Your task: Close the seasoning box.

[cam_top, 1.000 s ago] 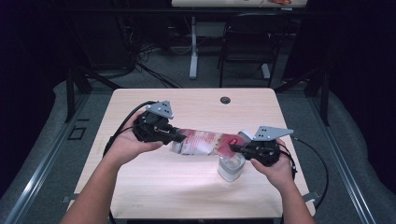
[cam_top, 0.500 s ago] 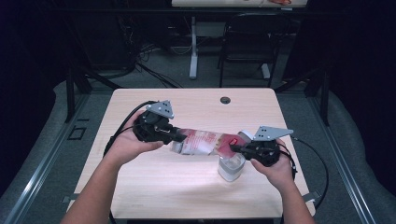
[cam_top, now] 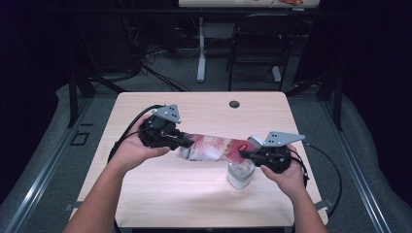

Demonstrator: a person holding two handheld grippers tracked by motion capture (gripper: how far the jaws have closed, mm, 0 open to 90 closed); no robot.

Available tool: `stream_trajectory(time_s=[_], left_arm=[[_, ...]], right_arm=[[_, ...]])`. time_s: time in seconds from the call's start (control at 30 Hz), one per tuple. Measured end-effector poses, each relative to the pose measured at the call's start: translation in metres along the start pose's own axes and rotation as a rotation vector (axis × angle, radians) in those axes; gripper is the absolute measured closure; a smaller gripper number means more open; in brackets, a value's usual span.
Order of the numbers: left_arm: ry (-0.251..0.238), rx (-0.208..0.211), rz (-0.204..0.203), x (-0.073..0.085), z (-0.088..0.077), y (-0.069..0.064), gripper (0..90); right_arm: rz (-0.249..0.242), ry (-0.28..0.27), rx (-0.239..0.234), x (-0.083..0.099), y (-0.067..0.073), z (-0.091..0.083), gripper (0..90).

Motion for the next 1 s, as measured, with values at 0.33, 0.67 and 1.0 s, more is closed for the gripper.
stream_trajectory(time_s=[0.33,0.67,1.0], left_arm=[[-0.002,0.0,0.0,-0.0003,0.0001,0.0,77.9],[0.0,-0.001,0.002,-0.0021,-0.0004,-0.0001,78.0],[-0.003,0.002,-0.001,-0.0028,-0.0004,0.0006,78.1]], right_arm=[[-0.002,0.003,0.003,0.0001,0.0,0.0001,87.9],[-0.004,0.006,0.005,0.0005,-0.0003,0.0003,88.0],[-0.006,0.01,0.007,0.0009,-0.0005,0.0002,87.9]])
Point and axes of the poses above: each handheld gripper's, and its own axes: z roughly forward along the jaws, x roughly out of its underside, y roughly to its left, the point moved 4 cm from there along z, roughly forward along the jaws, and after that the axes turned 13 degrees about y, right-handed, at the moved point
